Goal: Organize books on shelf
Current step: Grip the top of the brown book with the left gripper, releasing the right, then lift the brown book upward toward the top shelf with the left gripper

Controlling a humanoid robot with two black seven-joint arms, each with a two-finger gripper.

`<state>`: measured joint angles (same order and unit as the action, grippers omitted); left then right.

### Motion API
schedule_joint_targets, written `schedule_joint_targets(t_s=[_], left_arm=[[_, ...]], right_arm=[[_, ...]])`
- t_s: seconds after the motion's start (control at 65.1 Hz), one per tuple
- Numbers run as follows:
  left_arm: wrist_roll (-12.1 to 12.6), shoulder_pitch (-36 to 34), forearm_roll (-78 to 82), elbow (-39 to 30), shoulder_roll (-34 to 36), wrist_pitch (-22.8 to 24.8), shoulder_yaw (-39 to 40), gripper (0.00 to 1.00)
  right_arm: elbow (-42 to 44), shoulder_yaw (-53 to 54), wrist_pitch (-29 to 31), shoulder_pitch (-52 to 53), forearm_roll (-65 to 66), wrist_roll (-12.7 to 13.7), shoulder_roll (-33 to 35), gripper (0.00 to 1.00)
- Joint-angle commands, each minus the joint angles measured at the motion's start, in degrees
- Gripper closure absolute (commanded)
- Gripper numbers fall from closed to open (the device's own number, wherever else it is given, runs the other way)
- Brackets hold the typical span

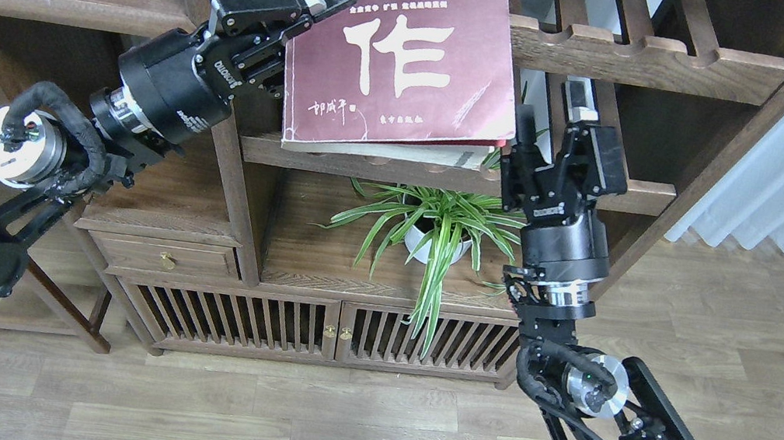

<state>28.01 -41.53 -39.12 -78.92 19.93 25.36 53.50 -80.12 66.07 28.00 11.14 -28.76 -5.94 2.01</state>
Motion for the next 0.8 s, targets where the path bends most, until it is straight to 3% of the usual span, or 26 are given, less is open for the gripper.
schedule_joint_targets(t_s=[0.0, 0.784], left_arm=[[-0.01, 0.05, 4.14, -0.1, 0.55, 2.64, -0.24, 0.95], [-0.01, -0.57, 18.47, -0.19, 6.0, 2.64, 9.07, 0.98]], right_arm=[[1.1, -0.32, 0.0, 0.02, 0.11, 0.05, 0.1, 0.26], [6.29, -1.55, 0.0, -1.03, 2.74, 0.14, -0.25, 0.24]])
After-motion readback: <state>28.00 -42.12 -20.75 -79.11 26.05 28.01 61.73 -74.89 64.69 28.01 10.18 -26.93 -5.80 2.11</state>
